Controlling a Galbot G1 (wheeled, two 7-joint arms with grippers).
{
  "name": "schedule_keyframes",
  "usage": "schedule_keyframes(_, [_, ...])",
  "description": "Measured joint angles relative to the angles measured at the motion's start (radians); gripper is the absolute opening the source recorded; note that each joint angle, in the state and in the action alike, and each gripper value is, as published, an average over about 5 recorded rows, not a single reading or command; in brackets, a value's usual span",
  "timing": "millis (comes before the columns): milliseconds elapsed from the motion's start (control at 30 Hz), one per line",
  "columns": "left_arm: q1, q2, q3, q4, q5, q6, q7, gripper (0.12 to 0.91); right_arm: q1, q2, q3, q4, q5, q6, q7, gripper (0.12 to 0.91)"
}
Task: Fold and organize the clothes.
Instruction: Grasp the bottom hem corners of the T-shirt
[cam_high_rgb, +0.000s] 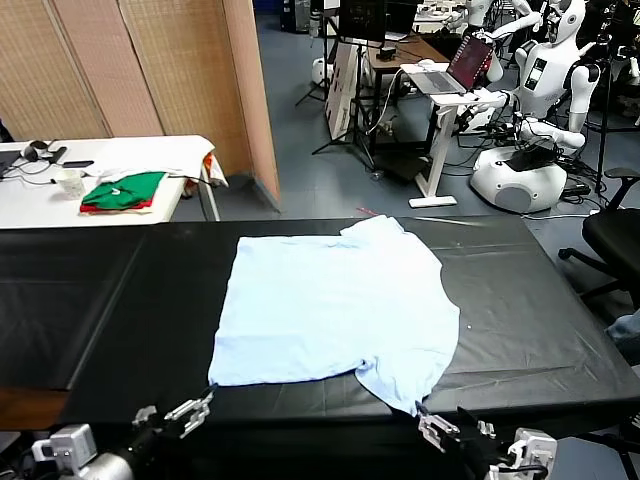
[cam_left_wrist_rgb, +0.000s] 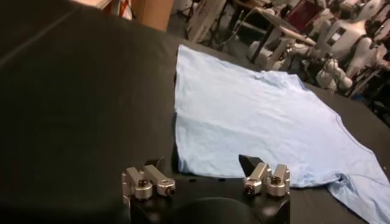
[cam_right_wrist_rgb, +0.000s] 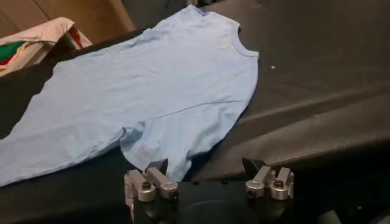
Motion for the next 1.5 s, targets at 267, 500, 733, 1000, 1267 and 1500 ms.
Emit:
schedule_keyframes(267, [-0.044, -0.028, 0.034, 0.063, 0.034, -0.027, -0.002, 0.907, 0.017, 0.017, -0.022, -0.020, -0.016, 0.027, 0.025, 0.907])
schedule_keyframes(500, [-0.081, -0.032, 0.065, 0.121, 0.060, -0.043, 0.002, 0.907, 0.035, 0.031, -0.037, -0.056, -0.014, 0.053, 0.025, 0.901])
schedule_keyframes(733, [-0.103, -0.036, 0.097, 0.150, 0.078, -0.049, 0.003, 0.832, 0.052, 0.047, -0.057, -0.104, -0.014, 0.066, 0.023, 0.717])
schedule_keyframes(1000, [-0.105, -0.042, 0.114, 0.163, 0.106, -0.059, 0.009, 0.556, 0.067, 0.066, -0.076, -0.144, -0.030, 0.077, 0.019, 0.500])
schedule_keyframes(1267, [-0.119, -0.055, 0.143, 0.182, 0.174, -0.074, 0.022, 0.288, 0.063, 0.070, -0.076, -0.154, -0.038, 0.079, 0.014, 0.245])
schedule_keyframes(1500, [-0.129, -0.057, 0.154, 0.187, 0.189, -0.083, 0.019, 0.162, 0.043, 0.063, -0.073, -0.130, -0.055, 0.074, 0.013, 0.141])
